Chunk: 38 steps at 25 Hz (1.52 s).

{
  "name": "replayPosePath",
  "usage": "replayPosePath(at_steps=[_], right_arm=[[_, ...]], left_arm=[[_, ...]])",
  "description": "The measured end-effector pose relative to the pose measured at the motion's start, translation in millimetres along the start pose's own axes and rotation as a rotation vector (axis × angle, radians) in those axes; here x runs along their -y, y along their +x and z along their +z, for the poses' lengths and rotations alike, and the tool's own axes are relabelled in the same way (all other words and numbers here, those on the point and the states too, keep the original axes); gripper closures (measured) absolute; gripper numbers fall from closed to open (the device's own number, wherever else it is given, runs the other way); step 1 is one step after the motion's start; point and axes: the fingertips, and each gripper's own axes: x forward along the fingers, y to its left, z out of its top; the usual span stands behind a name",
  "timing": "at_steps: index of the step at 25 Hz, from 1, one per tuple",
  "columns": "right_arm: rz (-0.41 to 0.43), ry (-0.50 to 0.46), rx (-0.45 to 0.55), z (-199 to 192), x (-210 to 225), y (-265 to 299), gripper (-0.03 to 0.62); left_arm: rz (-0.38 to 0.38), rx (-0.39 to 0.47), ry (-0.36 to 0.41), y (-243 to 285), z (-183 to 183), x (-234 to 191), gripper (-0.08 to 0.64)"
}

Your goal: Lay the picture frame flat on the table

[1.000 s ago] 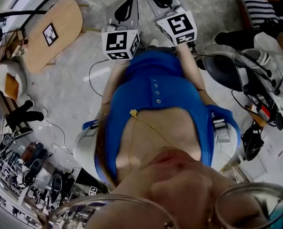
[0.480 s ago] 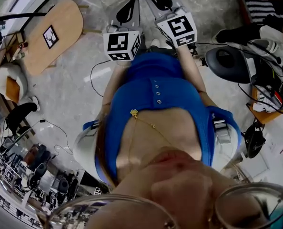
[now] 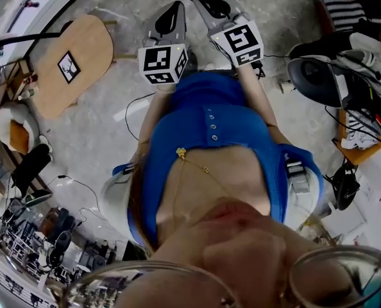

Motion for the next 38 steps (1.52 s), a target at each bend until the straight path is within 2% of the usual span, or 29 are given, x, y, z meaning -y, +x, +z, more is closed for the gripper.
replayPosePath(at_steps=[4, 10, 18, 23, 30, 38], right_arm=[[-0.015, -0.018, -0.002, 7.9, 17.8, 36.6, 0.581], [-0.018, -0.028, -0.026, 8.7, 28.7, 115.3, 0.581], [-0.010, -0.024, -0.039, 14.3, 24.2, 163.1, 0.581], [-0.005, -0.036, -0.058, 16.6, 15.0, 192.7, 0.581], [0.017, -0.032, -0.085, 18.5, 27.4, 212.2, 0.581], [0.044, -0.013, -0.092, 14.0, 71.7, 254.3, 0.581]], left_arm=[[-0.026, -0.001, 0.006, 30.1, 9.9, -27.3, 0.560], [-0.066, -0.022, 0.011, 69.3, 11.5, -90.7, 0.560], [-0.102, -0.042, 0.019, 83.0, 15.8, -126.1, 0.560], [-0.102, -0.054, -0.002, 85.4, 12.9, -157.4, 0.560], [-0.094, -0.051, -0.020, 102.0, 19.2, -172.1, 0.559], [-0.047, -0.065, -0.036, 156.5, 23.5, -199.0, 0.560]])
